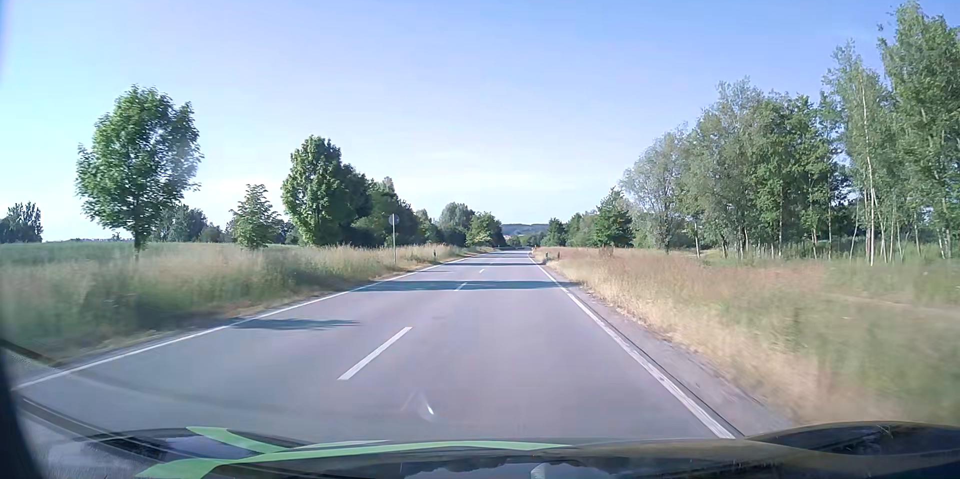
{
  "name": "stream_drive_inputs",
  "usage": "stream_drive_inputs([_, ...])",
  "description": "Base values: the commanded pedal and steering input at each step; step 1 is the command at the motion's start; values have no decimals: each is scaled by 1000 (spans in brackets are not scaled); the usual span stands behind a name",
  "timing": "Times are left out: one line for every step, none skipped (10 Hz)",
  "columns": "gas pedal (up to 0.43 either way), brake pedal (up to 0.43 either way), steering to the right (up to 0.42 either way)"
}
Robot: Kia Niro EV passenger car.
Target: Follow the waypoints while adhering to traffic rules and regulations
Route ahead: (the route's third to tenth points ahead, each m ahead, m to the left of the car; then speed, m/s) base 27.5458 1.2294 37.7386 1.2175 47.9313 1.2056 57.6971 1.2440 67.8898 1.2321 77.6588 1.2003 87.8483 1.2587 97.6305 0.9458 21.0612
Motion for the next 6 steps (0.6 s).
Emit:
stream_drive_inputs([260, 0, -4])
stream_drive_inputs([268, 0, -2])
stream_drive_inputs([280, 0, -2])
stream_drive_inputs([280, 0, -2])
stream_drive_inputs([280, 0, -2])
stream_drive_inputs([268, 0, -2])
